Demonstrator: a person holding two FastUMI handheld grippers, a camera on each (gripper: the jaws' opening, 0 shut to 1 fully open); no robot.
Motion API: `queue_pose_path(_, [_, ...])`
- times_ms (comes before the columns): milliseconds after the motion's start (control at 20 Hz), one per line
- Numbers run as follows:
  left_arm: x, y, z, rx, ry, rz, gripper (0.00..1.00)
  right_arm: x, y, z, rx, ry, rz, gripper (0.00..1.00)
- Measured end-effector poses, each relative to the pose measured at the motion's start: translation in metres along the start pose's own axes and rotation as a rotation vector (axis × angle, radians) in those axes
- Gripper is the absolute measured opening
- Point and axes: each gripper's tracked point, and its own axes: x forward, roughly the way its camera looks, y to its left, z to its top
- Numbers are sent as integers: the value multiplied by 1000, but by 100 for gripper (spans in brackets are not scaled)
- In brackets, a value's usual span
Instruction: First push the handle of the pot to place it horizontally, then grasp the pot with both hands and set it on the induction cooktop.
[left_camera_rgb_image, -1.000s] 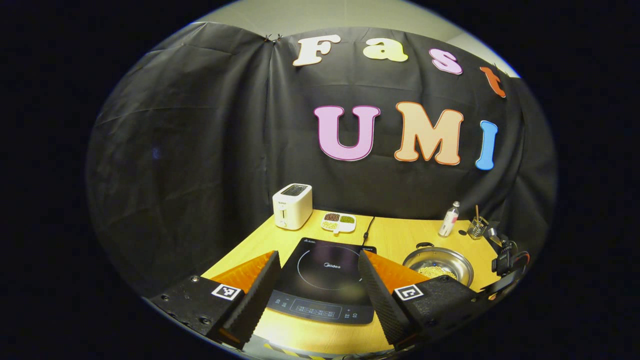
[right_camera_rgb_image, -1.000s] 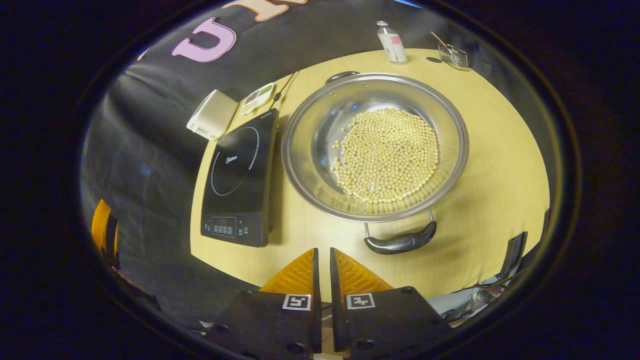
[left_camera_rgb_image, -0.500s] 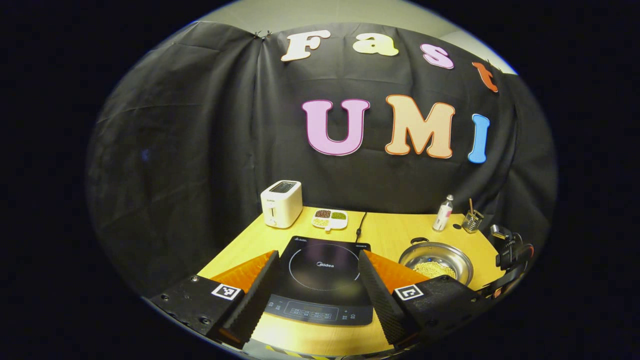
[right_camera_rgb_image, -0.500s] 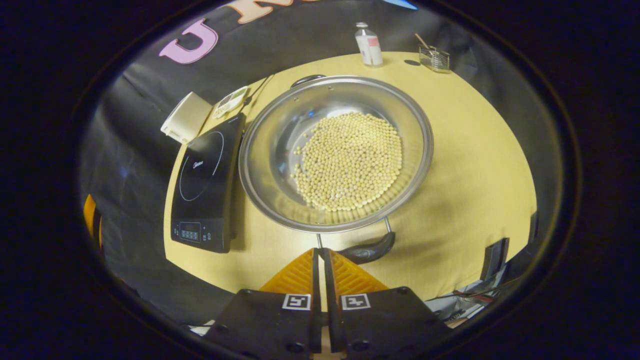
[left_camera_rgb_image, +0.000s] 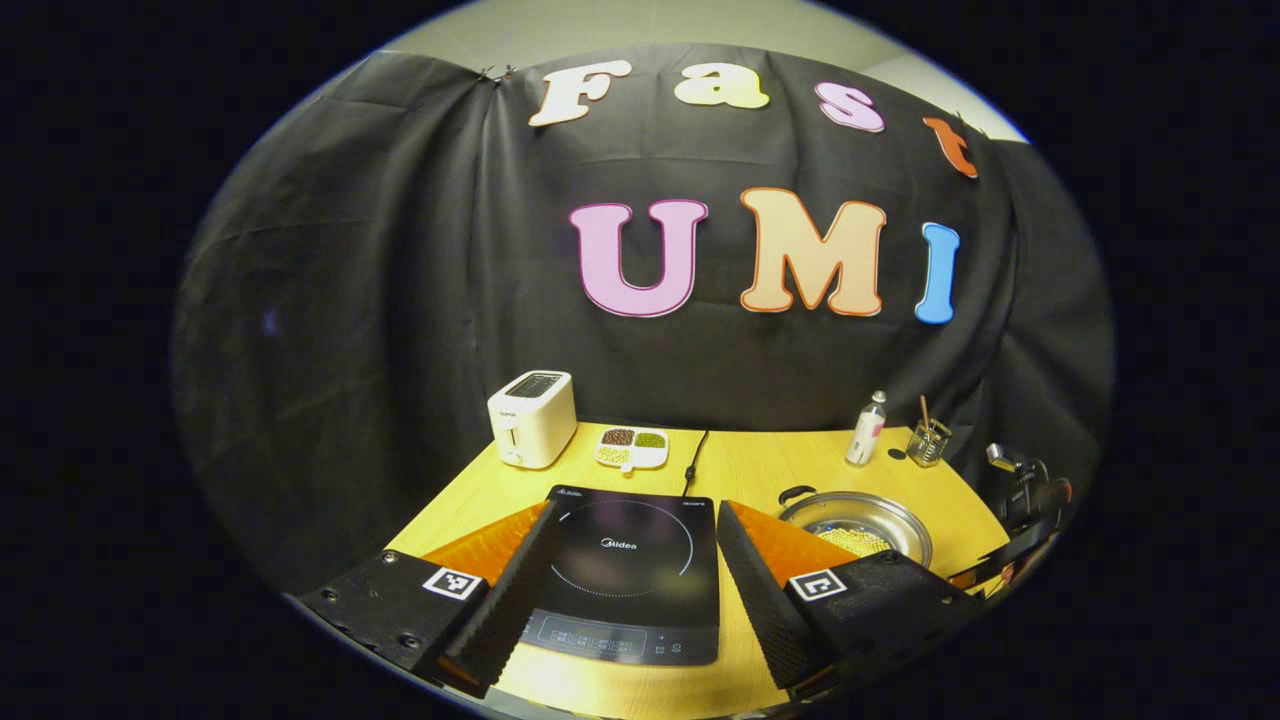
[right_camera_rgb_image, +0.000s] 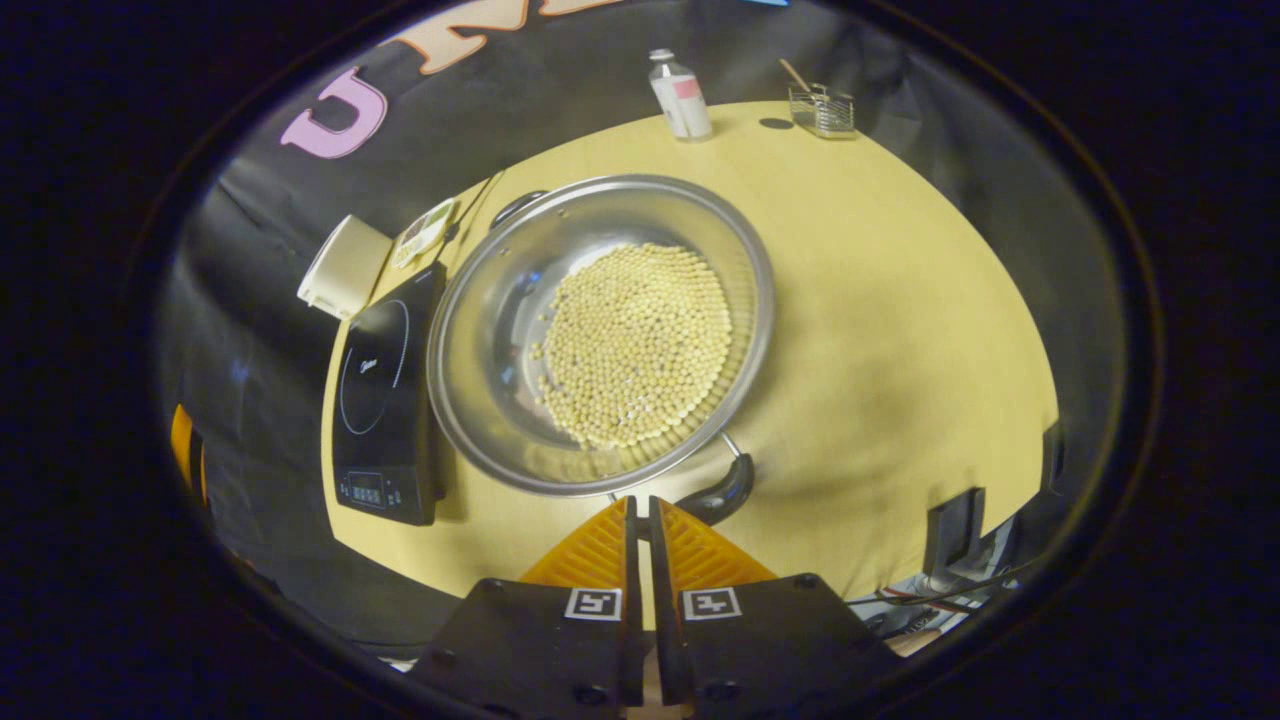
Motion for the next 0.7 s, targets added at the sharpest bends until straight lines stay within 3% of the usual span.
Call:
queue_pose_path(200, [5,-23,-7,7,39,11,92,-1,-24,19,-2,17,-5,8])
queue_pose_path(350, [13,-40,-25,11,100,30,96,0,-39,34,0,29,3,8])
queue_pose_path(400, [17,-46,-29,7,116,31,96,1,-42,38,4,35,6,0])
queue_pose_path(450, [20,-54,-33,1,133,27,96,3,-46,43,-1,36,8,9])
queue_pose_path(550, [26,-66,-40,-10,164,26,96,8,-53,47,-12,51,10,10])
queue_pose_path(600, [29,-70,-43,-11,174,30,96,9,-54,46,-11,69,19,0])
queue_pose_path(650, [31,-72,-43,-12,179,35,96,7,-53,45,-3,86,34,11])
queue_pose_path(700, [33,-76,-44,-15,183,37,96,1,-46,45,7,92,69,11])
